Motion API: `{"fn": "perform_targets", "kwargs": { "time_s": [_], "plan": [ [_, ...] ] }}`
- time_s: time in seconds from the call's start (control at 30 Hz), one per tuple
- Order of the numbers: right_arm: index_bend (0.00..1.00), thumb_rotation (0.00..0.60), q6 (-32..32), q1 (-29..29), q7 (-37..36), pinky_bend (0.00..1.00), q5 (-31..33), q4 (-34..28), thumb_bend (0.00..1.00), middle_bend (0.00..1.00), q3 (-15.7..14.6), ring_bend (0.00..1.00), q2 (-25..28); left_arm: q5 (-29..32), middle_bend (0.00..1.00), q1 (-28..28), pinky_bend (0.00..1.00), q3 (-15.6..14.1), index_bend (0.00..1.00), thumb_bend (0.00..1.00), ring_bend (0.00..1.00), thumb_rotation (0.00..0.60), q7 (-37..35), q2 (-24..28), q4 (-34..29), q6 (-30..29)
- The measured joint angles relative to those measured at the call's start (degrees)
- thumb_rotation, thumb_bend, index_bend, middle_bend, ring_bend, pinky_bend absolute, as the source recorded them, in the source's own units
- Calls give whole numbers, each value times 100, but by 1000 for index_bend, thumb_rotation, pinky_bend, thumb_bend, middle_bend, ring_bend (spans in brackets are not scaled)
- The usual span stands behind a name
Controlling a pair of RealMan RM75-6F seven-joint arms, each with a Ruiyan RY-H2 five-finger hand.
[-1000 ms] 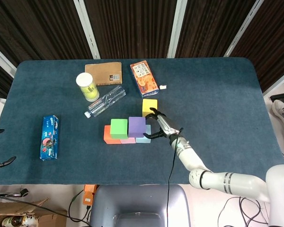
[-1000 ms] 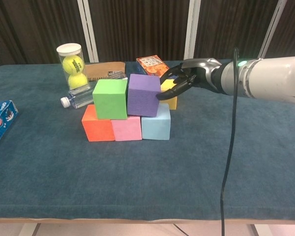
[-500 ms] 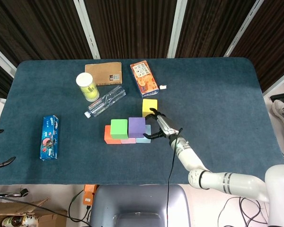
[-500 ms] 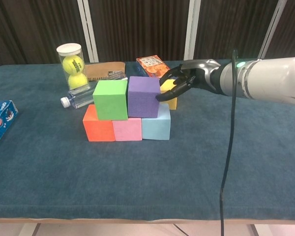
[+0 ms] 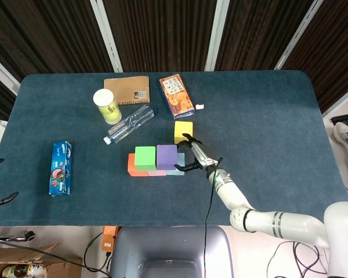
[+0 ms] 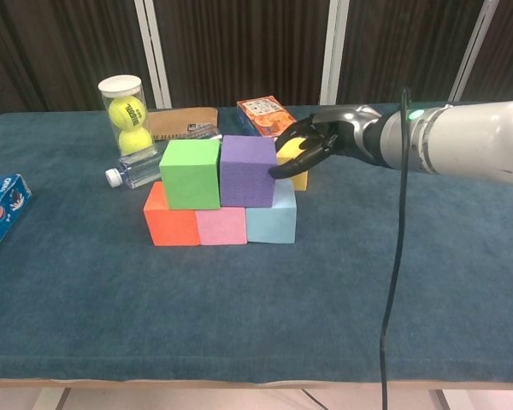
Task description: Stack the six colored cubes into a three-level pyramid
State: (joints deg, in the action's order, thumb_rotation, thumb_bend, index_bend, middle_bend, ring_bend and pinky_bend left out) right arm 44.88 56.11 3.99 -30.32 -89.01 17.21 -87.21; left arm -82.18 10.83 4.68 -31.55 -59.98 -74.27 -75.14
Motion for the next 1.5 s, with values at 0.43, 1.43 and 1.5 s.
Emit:
{"fn": "perform_targets", "kwargs": {
  "time_s": [0.43,1.43,1.5],
  "plan": [
    [153,559,-146,24,21,0,38,2,283,0,-13,0,35,-12,182,-1,51,3,211,20,63,465,-44,-2,26,-8],
    [95,530,93,-479,-33,0,-745,-1141,280,0,-202,0,1251,37,182,-80,51,31,211,20,64,467,-109,90,-21,-102],
    [122,491,157,-603,-30,0,-924,-1349,298,0,-247,0,1508,40,182,-82,51,42,211,21,64,465,-112,114,-39,-113]
  ]
}}
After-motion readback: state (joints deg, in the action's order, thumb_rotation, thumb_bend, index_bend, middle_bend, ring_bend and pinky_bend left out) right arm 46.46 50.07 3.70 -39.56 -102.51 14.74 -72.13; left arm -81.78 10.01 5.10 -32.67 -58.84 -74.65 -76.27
